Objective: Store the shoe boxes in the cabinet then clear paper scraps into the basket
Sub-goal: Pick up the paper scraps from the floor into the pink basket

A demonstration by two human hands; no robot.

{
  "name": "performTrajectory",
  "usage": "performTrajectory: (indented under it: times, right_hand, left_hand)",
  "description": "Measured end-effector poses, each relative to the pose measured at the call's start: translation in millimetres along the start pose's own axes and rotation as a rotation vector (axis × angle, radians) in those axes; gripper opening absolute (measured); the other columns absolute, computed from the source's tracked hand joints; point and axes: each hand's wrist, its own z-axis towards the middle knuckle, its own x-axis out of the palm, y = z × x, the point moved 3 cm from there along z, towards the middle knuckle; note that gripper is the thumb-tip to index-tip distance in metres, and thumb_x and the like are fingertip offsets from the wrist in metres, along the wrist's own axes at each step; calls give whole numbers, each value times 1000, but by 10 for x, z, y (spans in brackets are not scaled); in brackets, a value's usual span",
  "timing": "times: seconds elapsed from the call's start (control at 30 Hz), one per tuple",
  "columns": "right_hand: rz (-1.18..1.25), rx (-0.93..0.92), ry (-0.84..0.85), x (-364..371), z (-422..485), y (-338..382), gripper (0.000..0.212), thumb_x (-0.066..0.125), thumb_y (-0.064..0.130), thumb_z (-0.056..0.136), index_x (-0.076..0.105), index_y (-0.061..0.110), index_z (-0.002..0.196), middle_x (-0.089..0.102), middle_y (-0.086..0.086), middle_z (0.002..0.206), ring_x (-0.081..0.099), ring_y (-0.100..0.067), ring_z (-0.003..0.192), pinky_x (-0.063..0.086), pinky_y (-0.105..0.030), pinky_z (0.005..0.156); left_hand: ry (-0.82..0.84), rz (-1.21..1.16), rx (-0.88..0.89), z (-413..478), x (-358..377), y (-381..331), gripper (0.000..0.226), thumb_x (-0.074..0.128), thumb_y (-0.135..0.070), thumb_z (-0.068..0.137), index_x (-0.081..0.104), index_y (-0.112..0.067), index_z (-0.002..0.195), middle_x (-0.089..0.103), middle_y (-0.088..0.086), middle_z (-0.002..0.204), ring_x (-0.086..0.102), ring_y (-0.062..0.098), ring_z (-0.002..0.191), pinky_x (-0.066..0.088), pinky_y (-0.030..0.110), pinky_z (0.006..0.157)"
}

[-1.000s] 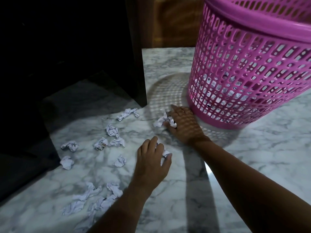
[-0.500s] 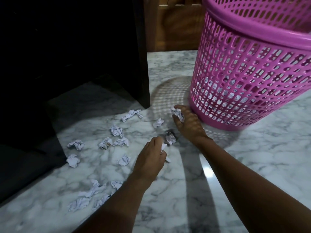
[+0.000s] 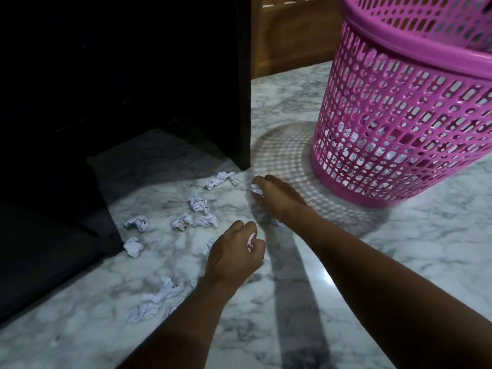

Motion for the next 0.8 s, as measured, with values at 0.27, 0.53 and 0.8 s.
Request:
performTrajectory:
  times: [0.27,0.53,0.8]
  right_hand:
    - [254,47,-219,-494,-278,-76,23,56,26,99,61,10,115,68,-11,105,61,-23,88,34,-24,65]
    - [117,128,-190,85,-795,-146,23,53,30,98,59,15,116,52,-13,114,62,-33,91,52,-36,83]
    - [42,80,-206,220,-820,-32,27,50,10,98,59,14,123,58,-17,121,63,-36,103,52,-39,84]
  left_hand:
    - [22,14,-37,-60,-90,-39,31,61,-38,87,42,-18,73,55,2,77,49,25,68,41,33,60]
    - [-71,23,-32,-137,-205,7,30,60,-23,89,37,-21,70,53,5,71,53,33,66,39,35,54]
    - [-101,62,-40,-273,-467,55,32,66,-34,87,40,-22,73,45,-7,72,41,17,62,29,27,56]
